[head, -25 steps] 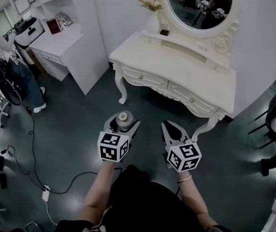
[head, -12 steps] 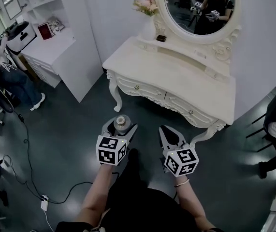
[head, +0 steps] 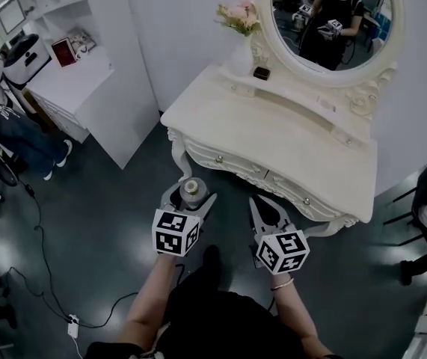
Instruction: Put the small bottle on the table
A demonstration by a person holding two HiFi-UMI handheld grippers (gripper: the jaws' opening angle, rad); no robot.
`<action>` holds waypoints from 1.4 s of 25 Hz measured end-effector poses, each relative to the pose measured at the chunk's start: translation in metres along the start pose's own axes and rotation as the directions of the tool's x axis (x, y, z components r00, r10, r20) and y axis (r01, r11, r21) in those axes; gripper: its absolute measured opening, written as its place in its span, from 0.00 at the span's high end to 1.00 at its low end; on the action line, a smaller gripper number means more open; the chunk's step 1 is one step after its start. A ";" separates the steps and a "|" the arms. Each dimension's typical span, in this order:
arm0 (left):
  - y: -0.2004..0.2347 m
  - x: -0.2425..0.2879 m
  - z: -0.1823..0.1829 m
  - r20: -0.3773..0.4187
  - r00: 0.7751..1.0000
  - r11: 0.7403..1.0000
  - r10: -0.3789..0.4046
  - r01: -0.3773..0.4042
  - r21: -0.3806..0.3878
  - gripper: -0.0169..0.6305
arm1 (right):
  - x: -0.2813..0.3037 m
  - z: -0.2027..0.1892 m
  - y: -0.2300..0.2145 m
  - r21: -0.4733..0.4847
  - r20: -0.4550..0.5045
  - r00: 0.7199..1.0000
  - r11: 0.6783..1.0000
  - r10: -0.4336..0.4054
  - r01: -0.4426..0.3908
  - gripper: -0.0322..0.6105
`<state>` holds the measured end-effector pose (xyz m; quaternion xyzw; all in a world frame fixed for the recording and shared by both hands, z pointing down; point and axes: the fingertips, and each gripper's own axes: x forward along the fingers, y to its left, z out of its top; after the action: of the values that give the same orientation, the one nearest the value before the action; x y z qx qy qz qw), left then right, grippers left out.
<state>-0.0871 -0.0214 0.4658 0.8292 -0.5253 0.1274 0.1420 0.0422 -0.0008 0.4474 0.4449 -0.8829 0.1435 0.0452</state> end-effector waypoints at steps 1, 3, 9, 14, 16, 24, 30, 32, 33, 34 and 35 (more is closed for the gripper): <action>0.007 0.006 0.004 -0.002 1.000 1.000 -0.004 0.004 0.001 0.45 | 0.009 0.002 -0.002 0.002 -0.001 1.000 1.000 -0.003 0.003 0.94; 0.019 0.019 0.010 -0.002 1.000 1.000 -0.013 0.013 0.004 0.45 | 0.025 0.007 -0.005 0.006 -0.001 1.000 1.000 -0.008 0.008 0.94; 0.048 0.054 0.027 0.000 0.999 0.999 -0.046 0.046 0.006 0.45 | 0.065 0.017 -0.020 0.011 -0.003 0.999 0.999 -0.043 0.043 0.94; 0.063 0.074 0.035 -0.004 0.998 0.998 -0.069 0.069 0.011 0.45 | 0.084 0.028 -0.026 0.006 0.002 0.998 0.998 -0.067 0.067 0.94; 0.067 0.082 0.036 -0.007 0.997 0.997 -0.072 0.072 0.011 0.45 | 0.088 0.028 -0.028 0.006 -0.002 0.997 0.997 -0.077 0.077 0.94; 0.078 0.119 0.047 -0.012 0.997 0.997 -0.079 0.079 0.018 0.45 | 0.103 0.033 -0.048 0.013 -0.002 0.995 0.995 -0.096 0.096 0.94; 0.089 0.157 0.055 -0.028 0.997 0.997 -0.069 0.070 0.029 0.45 | 0.124 0.039 -0.071 0.019 -0.002 0.996 0.996 -0.093 0.093 0.94; 0.093 0.171 0.058 -0.031 0.997 0.997 -0.067 0.068 0.031 0.45 | 0.132 0.042 -0.081 0.018 -0.003 0.996 0.996 -0.091 0.091 0.94; 0.094 0.178 0.060 -0.033 0.997 0.997 -0.066 0.067 0.032 0.45 | 0.137 0.044 -0.085 0.018 -0.003 0.996 0.996 -0.090 0.090 0.94; 0.096 0.185 0.061 -0.035 0.997 0.997 -0.064 0.066 0.033 0.45 | 0.142 0.046 -0.090 0.019 -0.005 0.996 0.996 -0.088 0.088 0.94; 0.098 0.192 0.063 -0.037 0.997 0.998 -0.061 0.063 0.032 0.45 | 0.146 0.047 -0.094 0.020 -0.007 0.996 0.996 -0.086 0.086 0.94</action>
<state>-0.0925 -0.2451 0.4868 0.8449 -0.4945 0.1465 0.1418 0.0319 -0.1808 0.4527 0.4827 -0.8612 0.1516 0.0493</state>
